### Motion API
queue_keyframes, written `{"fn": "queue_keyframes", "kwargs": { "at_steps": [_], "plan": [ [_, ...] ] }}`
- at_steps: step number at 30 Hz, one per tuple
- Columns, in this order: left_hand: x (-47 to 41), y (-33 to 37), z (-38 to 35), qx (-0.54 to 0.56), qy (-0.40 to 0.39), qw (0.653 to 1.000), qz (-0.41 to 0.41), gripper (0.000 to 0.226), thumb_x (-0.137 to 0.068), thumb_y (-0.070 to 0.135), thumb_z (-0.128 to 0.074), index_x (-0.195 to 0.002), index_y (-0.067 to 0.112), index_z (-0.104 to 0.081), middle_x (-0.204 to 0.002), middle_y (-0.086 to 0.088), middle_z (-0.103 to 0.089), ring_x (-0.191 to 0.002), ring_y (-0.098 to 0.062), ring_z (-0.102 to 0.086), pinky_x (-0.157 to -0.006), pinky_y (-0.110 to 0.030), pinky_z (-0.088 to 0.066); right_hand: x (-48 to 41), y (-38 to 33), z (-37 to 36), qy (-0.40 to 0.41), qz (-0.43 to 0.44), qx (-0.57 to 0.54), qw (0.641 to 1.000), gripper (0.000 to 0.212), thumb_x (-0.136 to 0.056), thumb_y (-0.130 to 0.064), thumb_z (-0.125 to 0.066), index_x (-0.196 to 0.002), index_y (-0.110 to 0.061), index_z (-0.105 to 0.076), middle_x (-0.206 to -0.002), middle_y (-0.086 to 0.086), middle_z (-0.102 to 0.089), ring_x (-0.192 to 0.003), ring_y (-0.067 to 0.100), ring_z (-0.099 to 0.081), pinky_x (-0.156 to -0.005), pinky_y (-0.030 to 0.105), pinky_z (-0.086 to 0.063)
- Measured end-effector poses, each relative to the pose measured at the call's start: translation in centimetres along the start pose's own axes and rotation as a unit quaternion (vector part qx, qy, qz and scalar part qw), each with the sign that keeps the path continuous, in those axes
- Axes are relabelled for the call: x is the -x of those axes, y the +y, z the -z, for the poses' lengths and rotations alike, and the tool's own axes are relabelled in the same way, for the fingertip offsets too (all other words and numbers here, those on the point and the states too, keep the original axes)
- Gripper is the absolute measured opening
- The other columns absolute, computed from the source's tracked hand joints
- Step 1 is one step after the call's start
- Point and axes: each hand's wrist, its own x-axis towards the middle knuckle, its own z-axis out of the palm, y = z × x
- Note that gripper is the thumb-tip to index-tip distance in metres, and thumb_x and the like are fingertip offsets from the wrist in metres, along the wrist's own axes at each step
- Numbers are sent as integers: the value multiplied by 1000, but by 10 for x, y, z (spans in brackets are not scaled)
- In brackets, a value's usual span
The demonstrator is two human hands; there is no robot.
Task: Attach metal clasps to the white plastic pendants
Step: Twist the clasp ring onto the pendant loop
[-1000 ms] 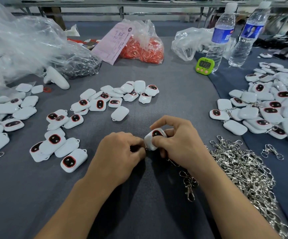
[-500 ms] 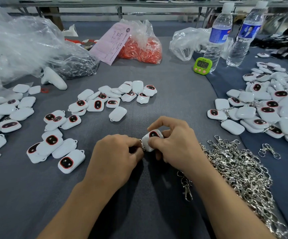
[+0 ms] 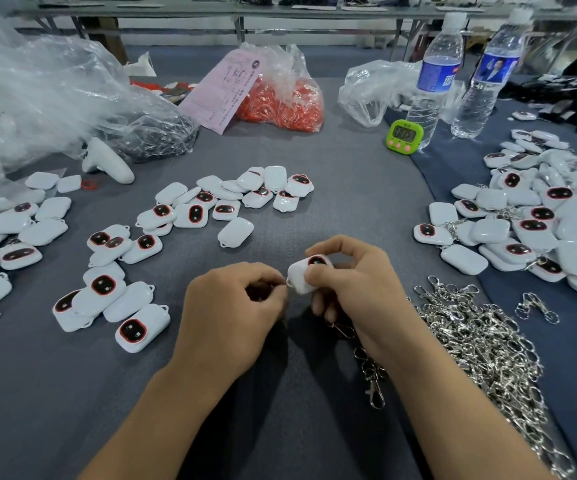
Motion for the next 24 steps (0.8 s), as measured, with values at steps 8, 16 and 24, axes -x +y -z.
{"fn": "queue_keyframes", "kwargs": {
  "at_steps": [8, 16, 24],
  "plan": [
    [0, 0, -2, 120, 30, 992, 1, 18, -80, 21, -82, -78, 38, -76, -72, 27, -70, -65, 7, -61, -64, -4, -39, 0, -8, 5, -55, -79, -159, 983, 11, -91, 4, -62, -99, -3, -64, -69, 18, -68, -43, 20, -53, -37, 23, -36],
    [0, -2, 2, 133, 32, 990, -40, 12, -80, 35, -77, -75, 45, -72, -58, 27, -59, -51, 5, -49, -56, -4, -35, 1, -8, 8, -91, -66, -151, 982, 13, -91, 4, -60, -98, -6, -64, -66, 15, -67, -44, 19, -52, -38, 23, -36],
    [-3, -7, 1, 58, -52, 997, -14, 16, -84, 36, -78, -81, 49, -70, -63, 19, -67, -60, -4, -61, -60, -13, -44, 3, -1, 2, -18, 55, 50, 997, 24, -82, -3, -64, -89, -26, -69, -64, 14, -69, -42, 20, -53, -44, 28, -44]
  ]
}}
